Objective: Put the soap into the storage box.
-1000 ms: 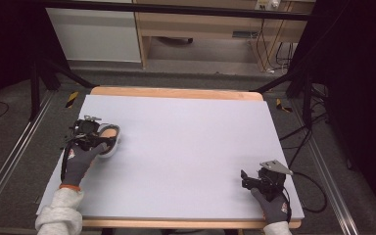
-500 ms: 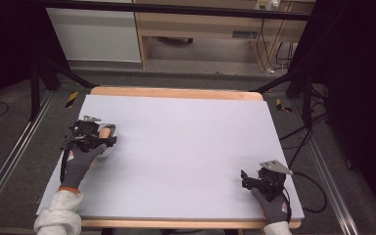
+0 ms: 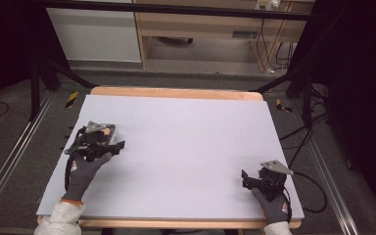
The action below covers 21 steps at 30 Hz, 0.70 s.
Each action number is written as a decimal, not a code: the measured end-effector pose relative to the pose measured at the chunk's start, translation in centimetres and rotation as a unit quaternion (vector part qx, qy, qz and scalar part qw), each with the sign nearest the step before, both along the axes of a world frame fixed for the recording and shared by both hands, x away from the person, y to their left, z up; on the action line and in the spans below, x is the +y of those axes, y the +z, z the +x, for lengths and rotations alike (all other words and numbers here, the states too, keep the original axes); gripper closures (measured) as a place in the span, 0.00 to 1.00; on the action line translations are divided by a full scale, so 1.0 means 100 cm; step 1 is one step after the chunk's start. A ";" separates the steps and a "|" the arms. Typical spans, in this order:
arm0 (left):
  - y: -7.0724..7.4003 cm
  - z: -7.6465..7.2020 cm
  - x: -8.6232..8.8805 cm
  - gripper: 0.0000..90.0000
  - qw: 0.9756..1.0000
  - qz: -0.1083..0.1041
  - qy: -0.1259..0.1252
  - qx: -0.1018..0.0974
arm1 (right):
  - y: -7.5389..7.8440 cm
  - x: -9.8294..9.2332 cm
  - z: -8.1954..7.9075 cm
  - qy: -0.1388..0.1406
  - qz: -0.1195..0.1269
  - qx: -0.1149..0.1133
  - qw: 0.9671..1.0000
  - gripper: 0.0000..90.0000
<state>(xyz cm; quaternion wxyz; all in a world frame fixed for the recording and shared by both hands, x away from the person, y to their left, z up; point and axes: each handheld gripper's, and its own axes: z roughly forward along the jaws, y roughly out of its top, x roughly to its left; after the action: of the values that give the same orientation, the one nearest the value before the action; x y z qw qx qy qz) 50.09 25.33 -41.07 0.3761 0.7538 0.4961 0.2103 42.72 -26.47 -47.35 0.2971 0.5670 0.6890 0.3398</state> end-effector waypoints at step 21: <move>-0.030 -0.052 -0.006 0.31 0.999 -0.004 -0.029 -0.041 | -0.001 -0.005 -0.001 -0.009 -0.001 0.000 1.000 0.06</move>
<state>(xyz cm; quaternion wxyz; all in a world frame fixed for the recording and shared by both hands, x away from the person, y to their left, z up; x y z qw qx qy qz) 44.92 24.78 -44.05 0.4056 0.7568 0.4590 0.2281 42.63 -26.97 -47.43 0.3005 0.5733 0.6840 0.3364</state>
